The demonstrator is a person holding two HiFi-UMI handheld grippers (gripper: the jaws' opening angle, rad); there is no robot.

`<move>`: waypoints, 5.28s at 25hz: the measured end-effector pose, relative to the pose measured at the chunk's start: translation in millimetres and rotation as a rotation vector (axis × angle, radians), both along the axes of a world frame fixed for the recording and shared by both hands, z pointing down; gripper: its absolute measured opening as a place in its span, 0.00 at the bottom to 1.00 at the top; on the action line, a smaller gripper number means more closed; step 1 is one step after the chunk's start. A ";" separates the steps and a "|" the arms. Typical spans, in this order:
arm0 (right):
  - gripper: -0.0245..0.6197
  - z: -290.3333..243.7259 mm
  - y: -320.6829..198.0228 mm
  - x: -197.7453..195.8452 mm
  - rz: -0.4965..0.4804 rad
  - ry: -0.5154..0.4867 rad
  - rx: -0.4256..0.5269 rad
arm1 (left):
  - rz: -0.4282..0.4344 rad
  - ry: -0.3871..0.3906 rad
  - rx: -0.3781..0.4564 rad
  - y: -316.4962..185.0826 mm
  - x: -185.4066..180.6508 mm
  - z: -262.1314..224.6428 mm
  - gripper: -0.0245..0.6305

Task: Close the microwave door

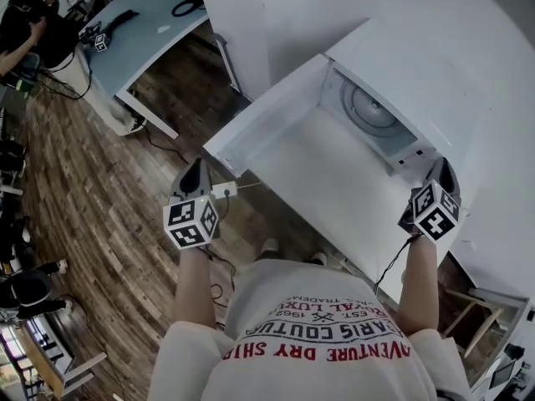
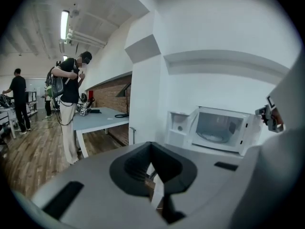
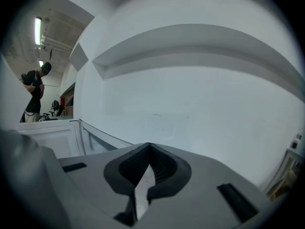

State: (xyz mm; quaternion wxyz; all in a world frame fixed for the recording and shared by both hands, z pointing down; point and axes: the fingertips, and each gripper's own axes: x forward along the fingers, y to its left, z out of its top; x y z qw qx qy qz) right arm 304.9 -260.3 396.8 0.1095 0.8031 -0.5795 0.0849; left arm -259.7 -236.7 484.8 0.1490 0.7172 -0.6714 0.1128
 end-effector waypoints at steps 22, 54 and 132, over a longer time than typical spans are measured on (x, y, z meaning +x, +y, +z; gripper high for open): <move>0.05 -0.3 -3.1 0.5 0.027 -0.016 0.023 | 0.220 -0.019 0.008 -12.7 48.7 0.8 0.03; 0.05 0.1 2.4 -6.9 -0.245 -0.031 0.054 | 0.557 0.006 0.008 46.2 313.3 -23.9 0.03; 0.05 -14.7 10.3 -73.4 -0.078 -0.057 0.221 | 1.162 0.100 0.260 -68.7 412.2 -100.7 0.03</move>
